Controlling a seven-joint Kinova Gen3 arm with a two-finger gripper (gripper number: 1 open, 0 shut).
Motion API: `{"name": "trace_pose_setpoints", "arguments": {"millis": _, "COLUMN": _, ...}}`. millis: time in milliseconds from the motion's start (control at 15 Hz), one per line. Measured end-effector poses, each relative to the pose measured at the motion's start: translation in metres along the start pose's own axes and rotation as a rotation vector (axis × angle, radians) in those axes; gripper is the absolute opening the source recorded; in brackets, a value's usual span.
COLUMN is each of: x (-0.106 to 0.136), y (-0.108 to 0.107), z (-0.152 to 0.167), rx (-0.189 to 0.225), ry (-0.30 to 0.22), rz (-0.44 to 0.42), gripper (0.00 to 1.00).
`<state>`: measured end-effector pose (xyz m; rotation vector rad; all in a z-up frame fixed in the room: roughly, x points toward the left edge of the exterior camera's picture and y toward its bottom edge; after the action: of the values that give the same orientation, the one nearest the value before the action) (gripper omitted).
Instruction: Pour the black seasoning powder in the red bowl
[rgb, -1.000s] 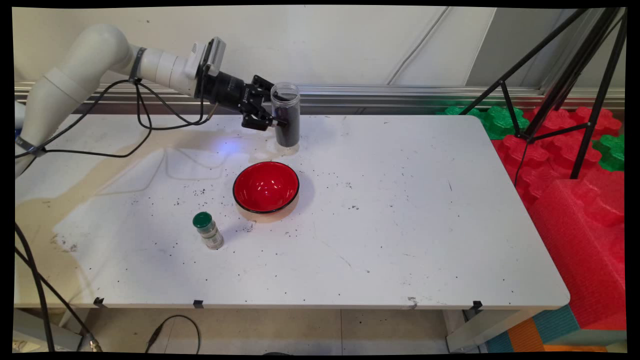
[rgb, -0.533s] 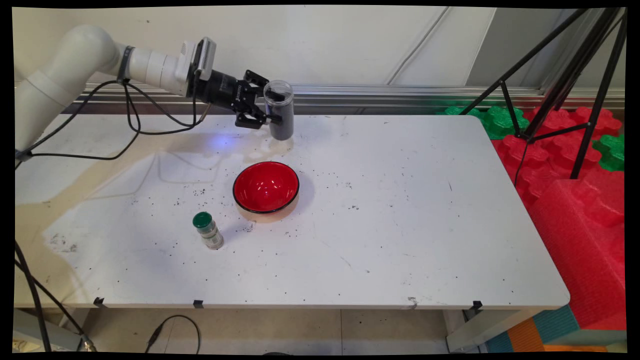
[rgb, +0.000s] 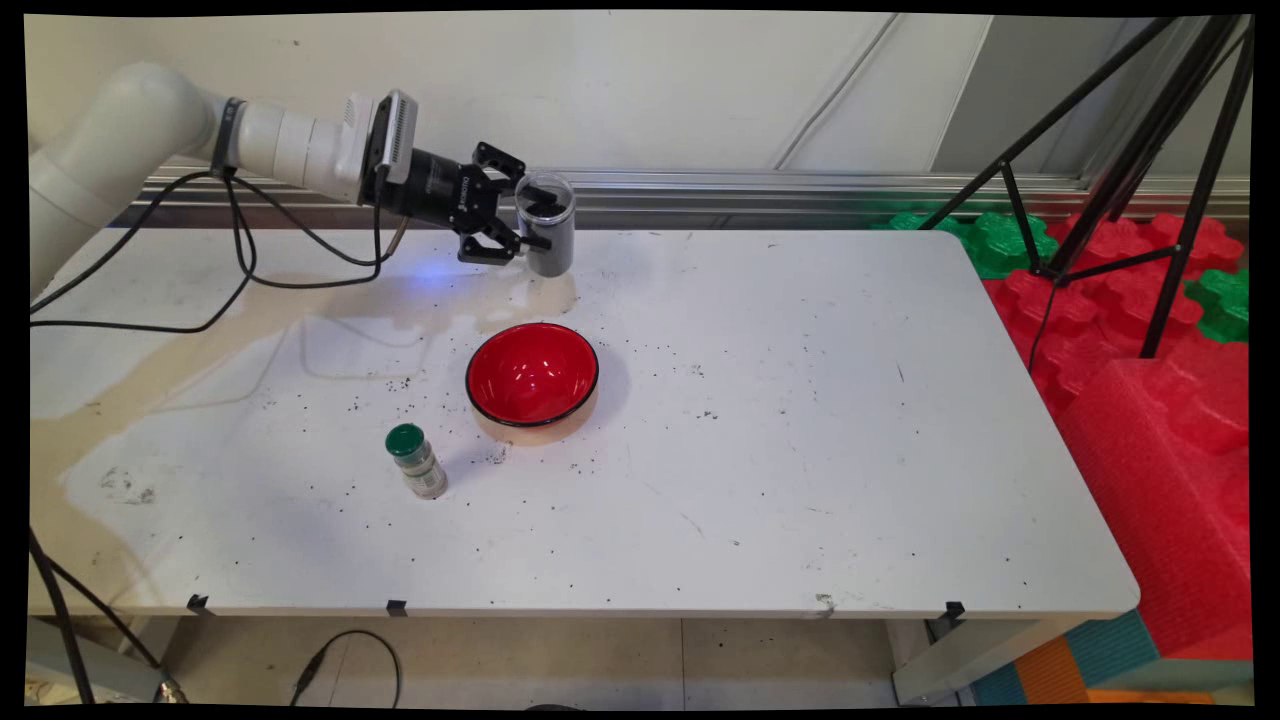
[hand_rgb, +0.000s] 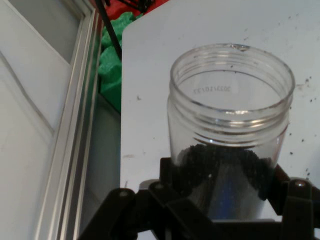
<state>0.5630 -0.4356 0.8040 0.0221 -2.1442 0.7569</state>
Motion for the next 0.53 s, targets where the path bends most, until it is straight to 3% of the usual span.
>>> {"name": "trace_pose_setpoints", "arguments": {"millis": 533, "x": 0.004, "y": 0.025, "z": -0.005, "rx": 0.035, "ry": -0.039, "rz": 0.107, "gripper": 0.00}}
